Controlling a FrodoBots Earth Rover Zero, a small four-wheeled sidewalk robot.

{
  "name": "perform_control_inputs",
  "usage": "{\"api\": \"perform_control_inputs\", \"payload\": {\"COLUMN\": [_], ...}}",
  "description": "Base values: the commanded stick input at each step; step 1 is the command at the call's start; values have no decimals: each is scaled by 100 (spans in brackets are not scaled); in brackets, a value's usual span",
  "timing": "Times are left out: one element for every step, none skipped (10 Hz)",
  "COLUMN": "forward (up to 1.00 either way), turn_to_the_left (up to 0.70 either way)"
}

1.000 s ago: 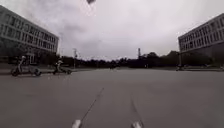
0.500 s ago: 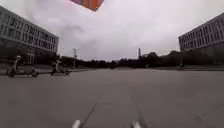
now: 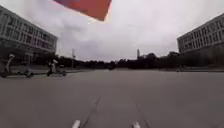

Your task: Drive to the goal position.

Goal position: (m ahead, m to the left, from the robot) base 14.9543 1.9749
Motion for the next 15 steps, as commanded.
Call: {"api": "perform_control_inputs", "payload": {"forward": [70, 70, 70, 70, 70, 70, 70, 70, 70, 70, 70, 70, 70, 70, 70], "turn_to_the_left": [0, 0, 0, 0, 0, 0, 0, 0, 0, 0, 0, 0, 0, 0, 0]}}
